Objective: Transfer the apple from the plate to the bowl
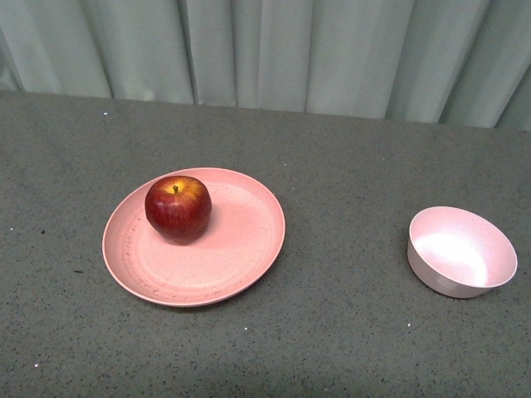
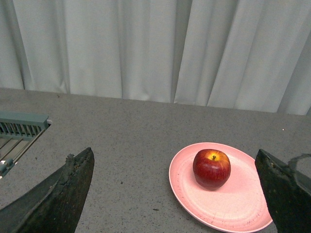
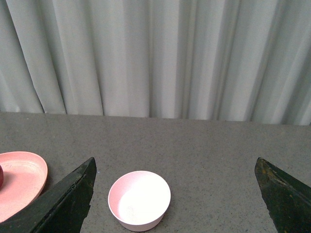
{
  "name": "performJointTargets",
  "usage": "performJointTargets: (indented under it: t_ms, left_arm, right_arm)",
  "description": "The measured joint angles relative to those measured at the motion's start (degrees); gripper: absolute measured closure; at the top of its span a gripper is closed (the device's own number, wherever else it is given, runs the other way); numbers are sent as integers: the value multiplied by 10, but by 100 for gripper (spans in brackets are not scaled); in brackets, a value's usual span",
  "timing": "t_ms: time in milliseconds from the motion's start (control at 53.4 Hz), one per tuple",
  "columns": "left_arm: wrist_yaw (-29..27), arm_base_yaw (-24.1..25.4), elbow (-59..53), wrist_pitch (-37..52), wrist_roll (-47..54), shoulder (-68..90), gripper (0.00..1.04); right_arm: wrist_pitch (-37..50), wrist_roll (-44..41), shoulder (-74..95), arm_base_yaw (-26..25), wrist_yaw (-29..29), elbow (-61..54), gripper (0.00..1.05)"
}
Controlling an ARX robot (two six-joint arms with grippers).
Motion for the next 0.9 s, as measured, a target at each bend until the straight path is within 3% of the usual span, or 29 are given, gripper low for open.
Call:
performJointTargets:
  t_ms: [898]
  left_arm:
    - [0, 0, 0, 0, 0, 0, 7]
  right_arm:
    - [0, 0, 0, 0, 0, 0, 10]
